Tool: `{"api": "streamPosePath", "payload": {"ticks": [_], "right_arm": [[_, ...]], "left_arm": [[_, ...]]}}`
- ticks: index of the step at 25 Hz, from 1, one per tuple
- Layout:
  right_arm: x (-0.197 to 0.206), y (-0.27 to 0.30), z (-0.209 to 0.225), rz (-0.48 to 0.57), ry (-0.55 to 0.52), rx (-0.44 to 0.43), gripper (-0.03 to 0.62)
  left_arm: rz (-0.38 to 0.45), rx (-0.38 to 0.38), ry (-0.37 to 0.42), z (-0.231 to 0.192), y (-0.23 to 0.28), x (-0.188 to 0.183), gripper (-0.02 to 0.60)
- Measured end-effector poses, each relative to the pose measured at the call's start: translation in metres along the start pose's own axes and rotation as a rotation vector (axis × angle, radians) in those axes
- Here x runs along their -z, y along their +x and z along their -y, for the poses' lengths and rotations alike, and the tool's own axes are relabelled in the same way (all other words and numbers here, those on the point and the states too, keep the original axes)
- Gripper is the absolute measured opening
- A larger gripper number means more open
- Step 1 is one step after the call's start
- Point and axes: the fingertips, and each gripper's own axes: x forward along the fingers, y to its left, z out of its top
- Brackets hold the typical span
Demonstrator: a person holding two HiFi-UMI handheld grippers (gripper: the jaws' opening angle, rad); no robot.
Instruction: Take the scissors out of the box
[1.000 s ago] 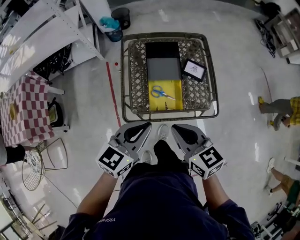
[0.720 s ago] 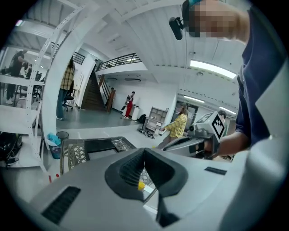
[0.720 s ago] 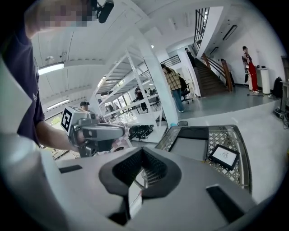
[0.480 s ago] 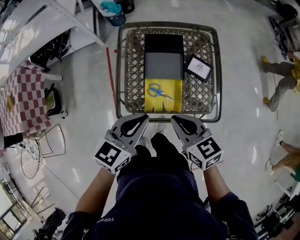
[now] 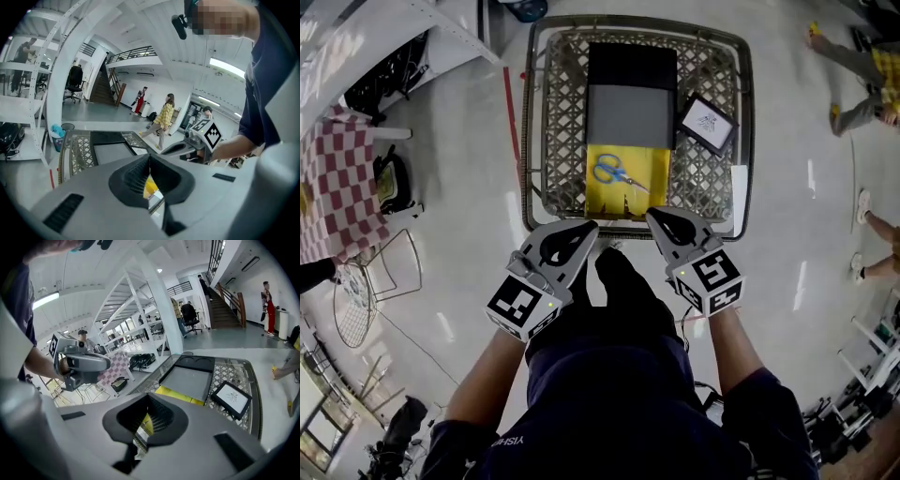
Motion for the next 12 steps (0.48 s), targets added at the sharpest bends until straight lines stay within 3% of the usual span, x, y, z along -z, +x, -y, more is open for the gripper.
{"api": "streamPosePath", "payload": {"ticks": [12], "right_arm": [[0.029,0.06,0.027,-0.164,-0.051,0.035,0.018]], "left_arm": [[-0.036,0.043,-0.06,-0.031,0.003,0.023,0.025]]}}
